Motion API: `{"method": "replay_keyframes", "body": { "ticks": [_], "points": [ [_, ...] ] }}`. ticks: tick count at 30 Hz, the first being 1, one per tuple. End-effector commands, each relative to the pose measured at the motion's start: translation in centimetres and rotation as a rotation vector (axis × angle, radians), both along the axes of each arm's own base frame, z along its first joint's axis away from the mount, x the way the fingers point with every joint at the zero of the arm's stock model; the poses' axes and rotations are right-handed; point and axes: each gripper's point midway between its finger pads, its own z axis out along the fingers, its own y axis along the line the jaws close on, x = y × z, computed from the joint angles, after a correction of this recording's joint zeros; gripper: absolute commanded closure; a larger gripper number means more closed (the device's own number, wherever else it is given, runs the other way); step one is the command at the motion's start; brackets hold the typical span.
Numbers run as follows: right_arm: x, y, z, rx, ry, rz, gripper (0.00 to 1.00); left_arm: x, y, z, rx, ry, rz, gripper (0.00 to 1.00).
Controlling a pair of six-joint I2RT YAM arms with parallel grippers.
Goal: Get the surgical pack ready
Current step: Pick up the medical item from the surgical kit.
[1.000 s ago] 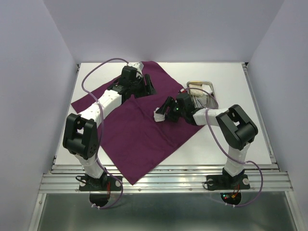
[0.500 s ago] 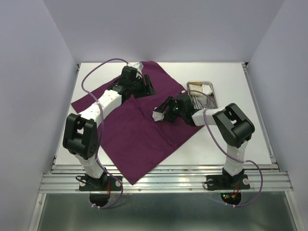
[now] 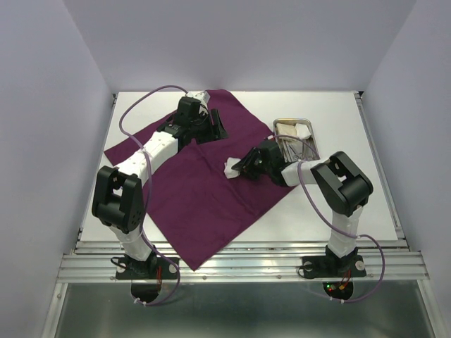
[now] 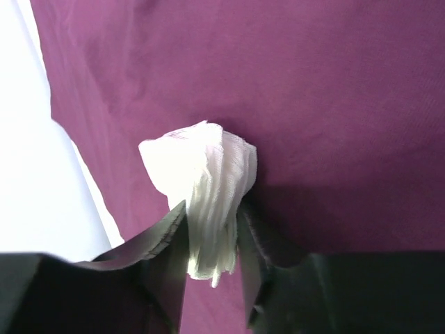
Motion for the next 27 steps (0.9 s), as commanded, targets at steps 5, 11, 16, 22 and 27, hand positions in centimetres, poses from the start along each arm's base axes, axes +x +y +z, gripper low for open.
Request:
{"method": "replay_keyframes", "body": {
  "ticks": [5,11,16,22,27],
  "points": [
    [-0.2,-0.5,-1.0,-0.044,0.012,0.007,0.78,-0.1,0.1,2.0,-0.013,-0.058,-0.014,0.33],
    [0.6,-0.3,1.8,-0.045,-0.072,0.022,0.99,-0.2,0.2,2.0,-0.009,-0.058,-0.011,0.33],
    [1.6,-0.3,4.9,-0.062,-0.155,0.034,0.99,-0.1,0.9,2.7,0.002,-0.074,0.000,0.33],
    [2.7,-1.9,7.7,-0.061,-0.209,0.052,0.99,0.4,2.9,4.3,0.004,-0.108,0.040,0.33],
    [3.4,-4.2,9.6,-0.067,-0.245,0.090,0.99,0.6,4.3,5.0,0.005,-0.121,0.060,0.33]
  ]
}}
